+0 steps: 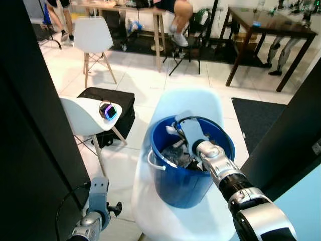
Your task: Clean up the room
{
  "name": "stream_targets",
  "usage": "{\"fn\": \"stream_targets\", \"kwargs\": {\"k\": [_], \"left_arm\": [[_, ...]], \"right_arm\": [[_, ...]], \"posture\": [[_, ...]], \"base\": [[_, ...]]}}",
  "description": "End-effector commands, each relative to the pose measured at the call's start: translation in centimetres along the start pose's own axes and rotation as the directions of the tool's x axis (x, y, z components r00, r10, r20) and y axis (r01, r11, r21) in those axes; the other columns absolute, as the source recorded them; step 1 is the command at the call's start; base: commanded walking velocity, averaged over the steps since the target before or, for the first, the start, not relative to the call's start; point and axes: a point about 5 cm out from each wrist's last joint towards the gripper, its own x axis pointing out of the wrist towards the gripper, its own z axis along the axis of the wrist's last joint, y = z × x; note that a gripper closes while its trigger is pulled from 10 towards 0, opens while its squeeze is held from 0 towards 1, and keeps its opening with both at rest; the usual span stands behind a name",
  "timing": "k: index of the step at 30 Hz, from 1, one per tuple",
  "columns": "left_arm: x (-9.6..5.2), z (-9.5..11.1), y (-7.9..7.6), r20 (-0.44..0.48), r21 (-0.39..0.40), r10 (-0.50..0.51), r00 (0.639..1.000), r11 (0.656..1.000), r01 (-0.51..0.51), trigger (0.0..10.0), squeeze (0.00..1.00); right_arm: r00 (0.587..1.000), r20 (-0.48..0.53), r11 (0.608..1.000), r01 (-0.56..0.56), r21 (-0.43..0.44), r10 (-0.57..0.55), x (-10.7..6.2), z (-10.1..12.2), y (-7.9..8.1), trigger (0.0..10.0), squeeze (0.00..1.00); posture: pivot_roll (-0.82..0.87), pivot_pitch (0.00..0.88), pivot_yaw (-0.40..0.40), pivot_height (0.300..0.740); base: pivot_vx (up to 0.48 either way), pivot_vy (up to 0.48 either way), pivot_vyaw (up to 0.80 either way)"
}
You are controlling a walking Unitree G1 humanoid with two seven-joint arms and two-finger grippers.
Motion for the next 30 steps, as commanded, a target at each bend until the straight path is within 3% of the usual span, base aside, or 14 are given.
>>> {"fn": "stream_targets", "kwargs": {"k": [1,6,13,27,30], "left_arm": [[0.0,-0.4,-0.5,-0.009,-0.004,-0.016,1.000,1.000,0.016,10.0,0.00],[0.0,-0.4,-0.7,-0.002,-0.005,-0.024,1.000,1.000,0.024,10.0,0.00],[-0.1,-0.6,-0.4,-0.007,0.001,-0.024,1.000,1.000,0.024,10.0,0.00],[-0.2,-0.6,-0.1,0.012,0.005,-0.030,0.999,1.000,0.030,10.0,0.00],[-0.6,-1.0,0.5,0.032,0.006,-0.025,0.999,1.000,0.025,10.0,0.00]], "right_arm": [[0.999,-0.044,0.999,0.003,-0.038,-0.005,0.0,-0.6,-0.2,10.0,0.00],[0.999,-0.054,0.993,-0.007,-0.114,0.001,0.0,-0.9,-0.1,10.0,0.00],[0.997,-0.054,0.988,0.039,-0.147,-0.047,0.2,-0.8,0.1,10.0,0.00],[0.995,0.033,0.990,0.099,-0.097,-0.096,0.4,0.7,-0.4,10.0,0.00],[0.993,0.062,0.989,0.110,-0.101,-0.104,0.5,1.5,-0.7,10.0,0.00]], "posture": [[0.03,0.035,-0.052,0.703],[0.03,0.044,-0.054,0.703],[0.04,0.056,-0.051,0.703],[0.05,0.122,-0.028,0.703],[0.08,0.197,-0.022,0.703]], "base": [[0.000,0.000,0.00],[0.000,0.000,0.00],[0.000,0.000,0.00],[0.000,0.000,0.00],[0.000,0.000,0.00]]}}
